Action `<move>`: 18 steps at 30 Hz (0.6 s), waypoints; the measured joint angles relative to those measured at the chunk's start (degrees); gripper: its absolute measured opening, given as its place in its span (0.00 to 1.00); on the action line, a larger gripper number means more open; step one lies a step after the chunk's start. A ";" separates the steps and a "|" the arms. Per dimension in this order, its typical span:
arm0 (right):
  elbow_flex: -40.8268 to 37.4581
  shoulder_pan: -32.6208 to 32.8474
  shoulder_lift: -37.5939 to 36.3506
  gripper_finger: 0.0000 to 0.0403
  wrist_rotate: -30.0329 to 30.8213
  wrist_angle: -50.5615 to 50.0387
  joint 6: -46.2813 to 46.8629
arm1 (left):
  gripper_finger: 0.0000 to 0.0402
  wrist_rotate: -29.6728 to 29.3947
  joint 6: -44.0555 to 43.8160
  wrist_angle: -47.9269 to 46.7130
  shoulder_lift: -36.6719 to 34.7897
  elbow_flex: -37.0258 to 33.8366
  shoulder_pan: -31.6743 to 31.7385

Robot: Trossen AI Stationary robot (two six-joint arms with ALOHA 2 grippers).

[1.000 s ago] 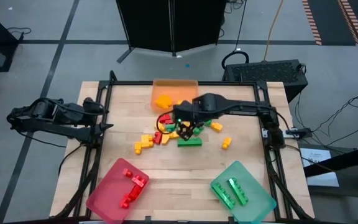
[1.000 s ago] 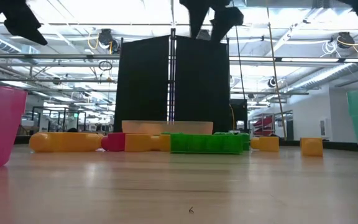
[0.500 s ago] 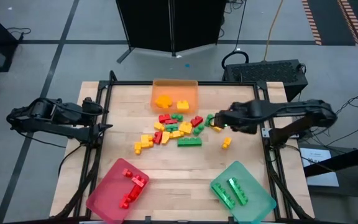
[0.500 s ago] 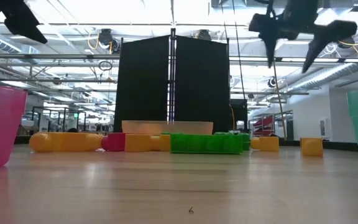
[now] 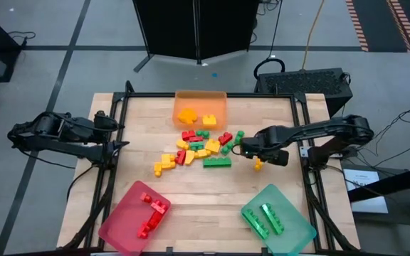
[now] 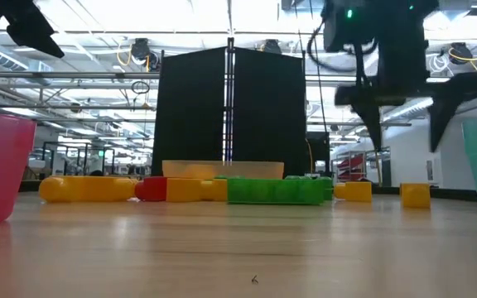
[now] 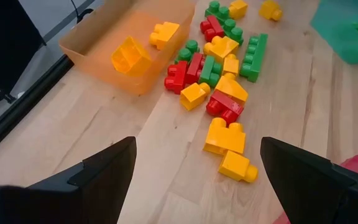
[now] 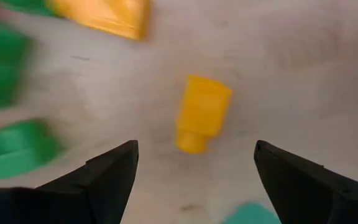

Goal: Sort blocks
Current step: Put the yellow 1 stud game piece into the orange bin

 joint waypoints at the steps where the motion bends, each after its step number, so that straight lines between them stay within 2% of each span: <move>1: -0.10 0.04 1.17 0.78 -0.76 -0.13 0.25 | 0.86 0.00 -0.02 -0.04 0.00 0.00 0.00; 11: -0.88 -2.21 9.61 0.78 0.41 4.37 1.46 | 0.86 -0.04 1.27 -0.15 0.00 0.00 -0.01; 18: -8.70 -4.14 9.46 0.78 -2.64 19.95 4.11 | 0.86 -0.05 1.36 -0.36 0.00 -0.02 -0.01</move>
